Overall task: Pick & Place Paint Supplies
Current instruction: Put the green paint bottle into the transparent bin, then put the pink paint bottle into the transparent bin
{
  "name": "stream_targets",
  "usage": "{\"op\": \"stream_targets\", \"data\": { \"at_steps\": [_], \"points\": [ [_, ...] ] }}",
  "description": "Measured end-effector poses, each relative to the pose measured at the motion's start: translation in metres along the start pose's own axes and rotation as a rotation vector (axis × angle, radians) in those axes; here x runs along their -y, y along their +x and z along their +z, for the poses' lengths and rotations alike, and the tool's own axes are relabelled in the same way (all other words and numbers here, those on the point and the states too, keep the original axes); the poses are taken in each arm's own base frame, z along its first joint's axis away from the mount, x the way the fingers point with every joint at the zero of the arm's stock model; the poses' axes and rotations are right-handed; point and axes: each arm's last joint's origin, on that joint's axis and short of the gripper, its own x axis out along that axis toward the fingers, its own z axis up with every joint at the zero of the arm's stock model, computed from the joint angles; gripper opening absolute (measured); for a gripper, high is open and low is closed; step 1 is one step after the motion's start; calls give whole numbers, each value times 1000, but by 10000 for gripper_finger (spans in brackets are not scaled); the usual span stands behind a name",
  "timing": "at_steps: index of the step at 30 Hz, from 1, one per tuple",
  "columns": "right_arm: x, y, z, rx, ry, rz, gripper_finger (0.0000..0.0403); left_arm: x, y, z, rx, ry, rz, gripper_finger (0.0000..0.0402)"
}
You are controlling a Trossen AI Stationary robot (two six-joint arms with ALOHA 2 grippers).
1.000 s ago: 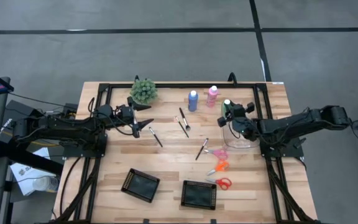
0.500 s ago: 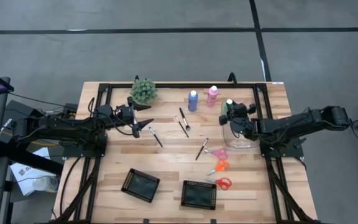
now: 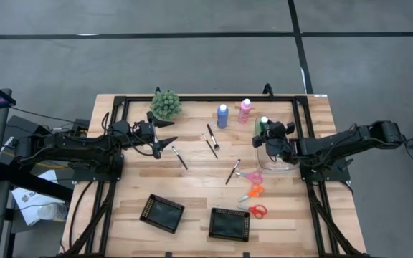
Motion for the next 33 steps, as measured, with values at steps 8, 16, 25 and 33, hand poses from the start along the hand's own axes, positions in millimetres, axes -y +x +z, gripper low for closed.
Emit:
{"op": "stream_targets", "data": {
  "at_steps": [8,16,25,33],
  "points": [
    [3,-4,7,28,-4,7,212,0,0,0,0,0,0,280],
    [12,-18,24,88,-7,38,244,0,0,0,0,0,0,280],
    [21,-20,64,119,10,191,244,0,0,0,0,-3,0,280],
    [23,15,100,23,-51,311,244,0,0,0,1,-11,-14,280]
  ]
}}
